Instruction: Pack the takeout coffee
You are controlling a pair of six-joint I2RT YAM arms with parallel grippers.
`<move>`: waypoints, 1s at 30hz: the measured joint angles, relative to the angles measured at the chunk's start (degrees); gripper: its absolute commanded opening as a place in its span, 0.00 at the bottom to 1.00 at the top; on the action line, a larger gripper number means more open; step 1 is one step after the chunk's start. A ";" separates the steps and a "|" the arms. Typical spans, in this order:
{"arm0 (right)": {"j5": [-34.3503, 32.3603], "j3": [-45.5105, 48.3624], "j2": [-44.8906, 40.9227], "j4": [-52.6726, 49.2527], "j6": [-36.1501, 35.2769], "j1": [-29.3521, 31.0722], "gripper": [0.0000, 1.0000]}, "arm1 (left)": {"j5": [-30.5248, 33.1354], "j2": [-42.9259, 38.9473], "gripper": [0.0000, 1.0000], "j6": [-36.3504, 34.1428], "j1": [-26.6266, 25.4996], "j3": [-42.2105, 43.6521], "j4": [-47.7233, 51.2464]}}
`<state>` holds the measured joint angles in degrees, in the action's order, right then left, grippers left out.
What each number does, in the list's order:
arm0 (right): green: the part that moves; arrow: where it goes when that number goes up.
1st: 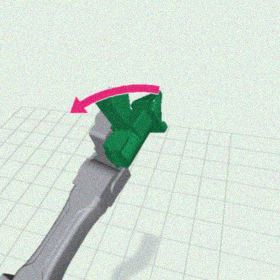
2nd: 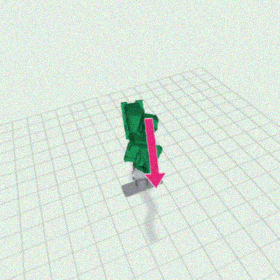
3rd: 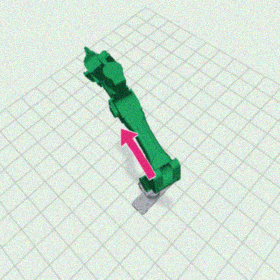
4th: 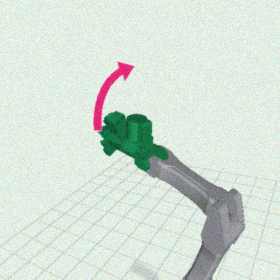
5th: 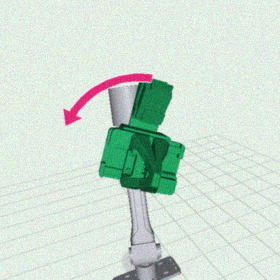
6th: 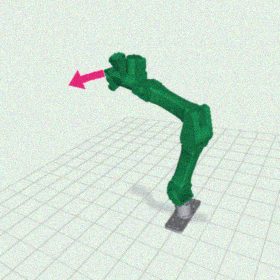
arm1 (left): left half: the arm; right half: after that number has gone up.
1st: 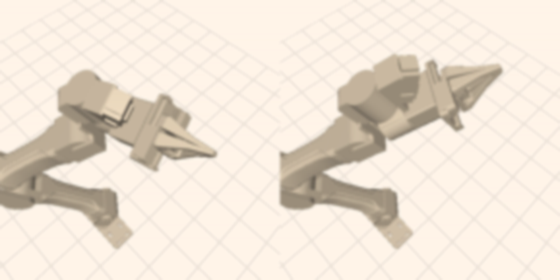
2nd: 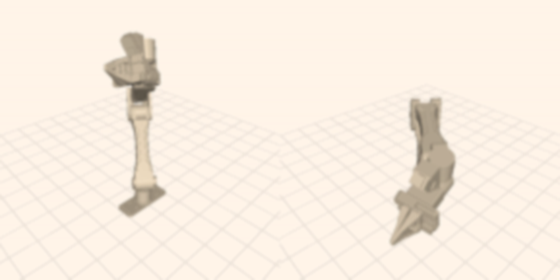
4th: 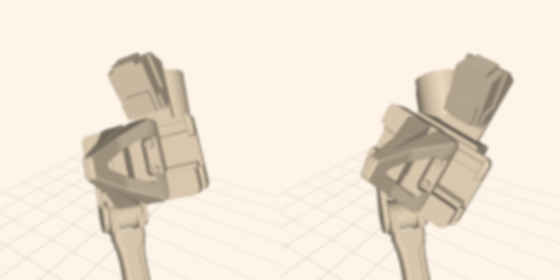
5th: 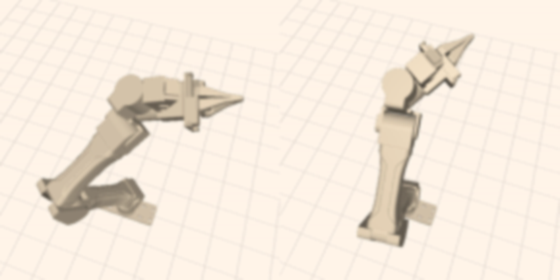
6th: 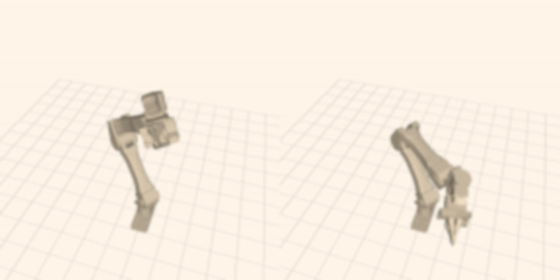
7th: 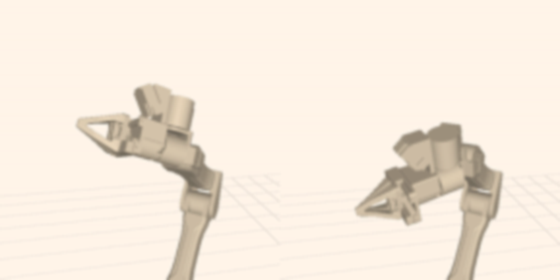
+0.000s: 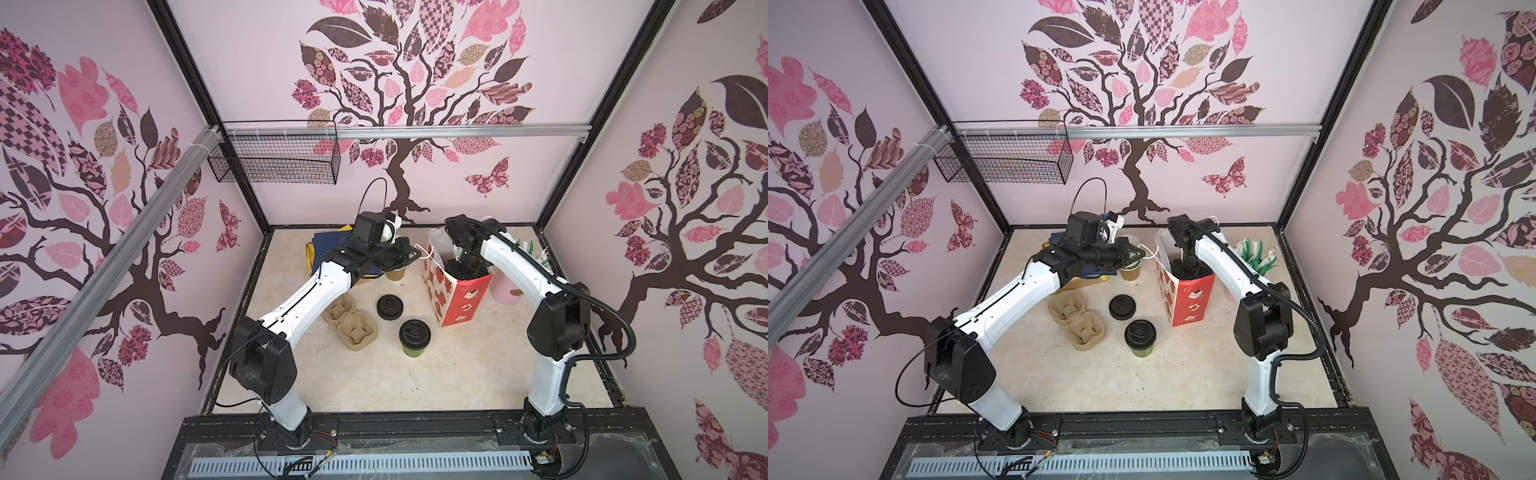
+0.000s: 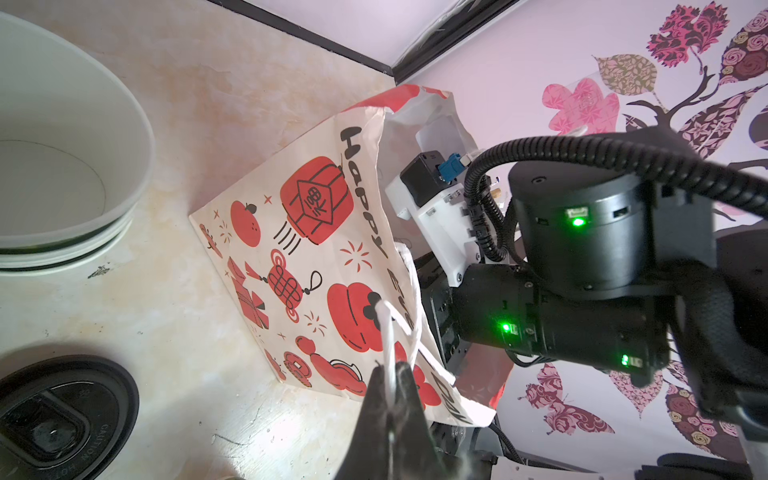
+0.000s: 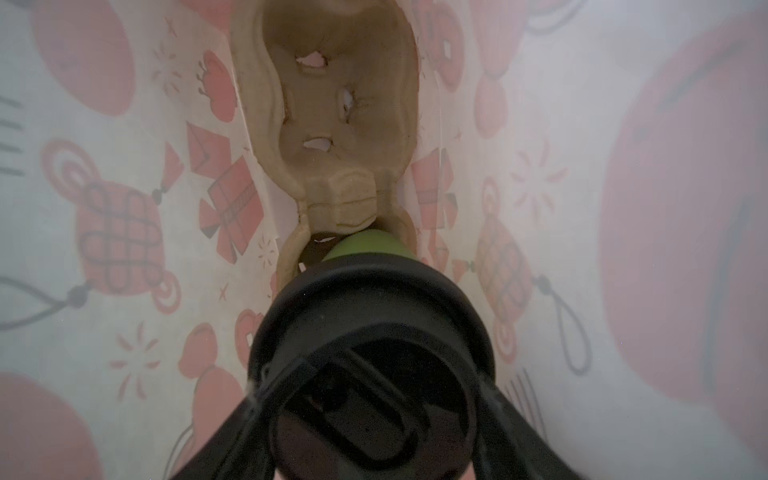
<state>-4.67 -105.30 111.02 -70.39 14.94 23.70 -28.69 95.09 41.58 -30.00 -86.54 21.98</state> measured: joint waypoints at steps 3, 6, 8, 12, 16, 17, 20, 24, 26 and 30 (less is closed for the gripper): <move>0.04 0.33 0.00 0.42 -0.02 -0.15 0.65 | 0.00 0.00 0.00 0.00 0.00 -0.02 0.00; 0.00 0.68 -0.02 0.83 -0.17 -0.17 0.65 | 0.00 0.00 0.00 0.00 0.00 -0.02 0.00; 0.02 0.74 -0.02 0.96 -0.24 -0.15 0.65 | 0.00 0.00 0.00 0.00 0.00 0.00 0.00; 0.07 0.74 -0.02 1.11 -0.44 -0.17 0.65 | 0.00 0.00 0.00 0.00 0.00 0.00 0.00; 0.28 0.74 0.02 1.22 -0.74 -0.17 0.64 | -0.02 0.00 0.00 0.00 0.00 0.00 0.00; 0.37 0.74 0.04 1.25 -0.85 -0.17 0.64 | 0.00 0.00 0.00 0.00 0.00 -0.02 0.00; 0.61 0.74 0.13 1.29 -1.09 -0.26 0.64 | 0.00 0.00 0.00 0.00 0.00 -0.02 0.00; 0.68 0.76 0.26 1.42 -1.31 -0.26 0.64 | 0.00 0.00 0.00 0.00 0.00 0.00 0.00; 0.72 0.90 0.26 1.64 -1.49 -0.28 0.63 | -0.02 0.00 0.00 0.00 0.02 0.00 0.00; 0.90 1.09 0.35 1.86 -1.88 -0.39 0.63 | -0.02 0.00 0.00 -0.02 0.00 0.00 0.00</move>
<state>-3.77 -104.20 111.37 -68.53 13.06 23.31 -28.71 95.09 41.56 -30.00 -86.54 21.98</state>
